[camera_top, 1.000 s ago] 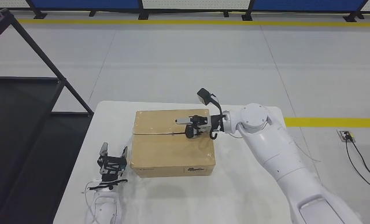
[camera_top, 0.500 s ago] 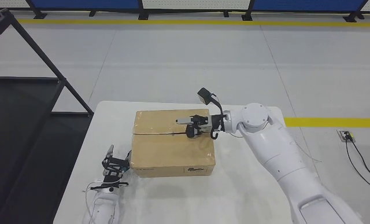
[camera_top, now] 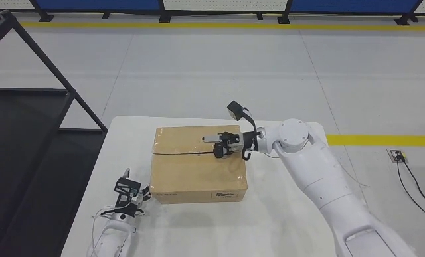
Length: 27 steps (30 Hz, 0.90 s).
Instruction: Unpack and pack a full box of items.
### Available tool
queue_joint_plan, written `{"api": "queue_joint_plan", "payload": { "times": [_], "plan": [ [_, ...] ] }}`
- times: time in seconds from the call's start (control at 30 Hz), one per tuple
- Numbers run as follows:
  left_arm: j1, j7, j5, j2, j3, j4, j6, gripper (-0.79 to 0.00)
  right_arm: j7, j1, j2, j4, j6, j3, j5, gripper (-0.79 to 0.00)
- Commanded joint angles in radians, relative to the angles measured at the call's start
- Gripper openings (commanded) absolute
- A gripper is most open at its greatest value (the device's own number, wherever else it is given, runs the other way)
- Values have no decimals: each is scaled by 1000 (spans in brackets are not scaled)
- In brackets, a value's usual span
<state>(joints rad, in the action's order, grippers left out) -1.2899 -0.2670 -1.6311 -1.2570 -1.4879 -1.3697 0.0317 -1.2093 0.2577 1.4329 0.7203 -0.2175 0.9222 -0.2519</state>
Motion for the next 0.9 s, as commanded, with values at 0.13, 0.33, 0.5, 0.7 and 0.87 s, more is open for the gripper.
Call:
{"api": "queue_joint_plan", "payload": {
  "times": [0.13, 0.33, 0.5, 0.7, 0.87],
  "plan": [
    [45, 26, 4, -7, 25, 27, -30, -92, 5, 7, -2, 13, 7, 1, 4, 0],
    [100, 36, 4, -15, 53, 89, -71, -117, 13, 19, -7, 34, 12, 10, 12, 0],
    [130, 23, 37, -24, 66, 127, -116, -111, 15, 29, -13, 52, 22, 17, 20, 0],
    [140, -47, 96, -32, 51, 126, -189, -123, 15, 37, -17, 70, 32, 22, 25, 0],
    [133, -72, 146, -34, 20, 74, -231, -99, 14, 42, -20, 80, 36, 24, 28, 0]
  ]
}}
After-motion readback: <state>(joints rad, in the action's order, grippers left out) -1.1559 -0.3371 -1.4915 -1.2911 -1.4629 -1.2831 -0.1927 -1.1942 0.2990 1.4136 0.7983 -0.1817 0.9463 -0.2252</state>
